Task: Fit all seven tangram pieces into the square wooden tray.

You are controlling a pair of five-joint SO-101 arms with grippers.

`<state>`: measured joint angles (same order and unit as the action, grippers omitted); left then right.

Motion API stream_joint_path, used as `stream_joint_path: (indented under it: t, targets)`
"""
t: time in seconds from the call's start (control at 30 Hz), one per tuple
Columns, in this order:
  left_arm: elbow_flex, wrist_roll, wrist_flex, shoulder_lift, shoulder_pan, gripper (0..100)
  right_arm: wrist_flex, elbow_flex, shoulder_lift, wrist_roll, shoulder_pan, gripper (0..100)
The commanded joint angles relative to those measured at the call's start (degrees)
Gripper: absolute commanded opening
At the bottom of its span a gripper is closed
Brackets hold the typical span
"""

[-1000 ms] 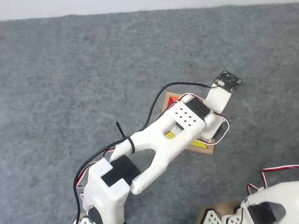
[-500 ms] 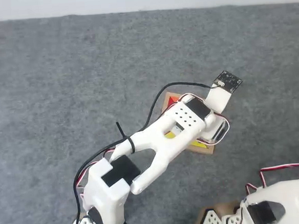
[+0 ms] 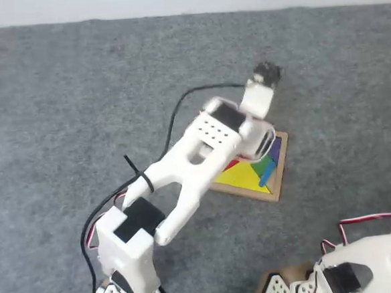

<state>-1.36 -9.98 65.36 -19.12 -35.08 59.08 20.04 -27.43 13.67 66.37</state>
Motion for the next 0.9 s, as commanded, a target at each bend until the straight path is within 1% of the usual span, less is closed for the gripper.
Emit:
stream_joint_path:
  t: [0.0, 0.1, 0.33, 0.5, 0.63, 0.77, 0.87]
  targets:
    - [-4.00, 0.88, -3.52, 4.04, -0.97, 17, 1.63, 3.16, 2.51, 0.53, -1.98, 6.9]
    - [-5.67, 0.88, -3.87, 4.48, -2.55, 17, 1.71, 3.16, 2.51, 0.53, -2.33, 6.9]
    - [-3.82, 0.79, -2.64, 8.97, -3.25, 17, 1.63, 3.16, 2.51, 0.53, -1.98, 6.9]
    - [-5.05, 0.88, -2.20, 12.22, -7.47, 17, 1.63, 3.16, 2.51, 0.53, -2.33, 6.9]
    - [-5.23, 0.97, -3.60, 9.23, -8.70, 17, 1.63, 3.16, 2.51, 0.53, -2.42, 6.9]
    - [-5.05, 1.58, -6.42, 4.66, -8.18, 17, 1.63, 3.16, 2.51, 0.62, -2.24, 6.9]
    - [-4.44, 2.37, -6.42, 3.52, -7.38, 17, 1.63, 3.16, 2.59, 0.62, -2.24, 6.9]
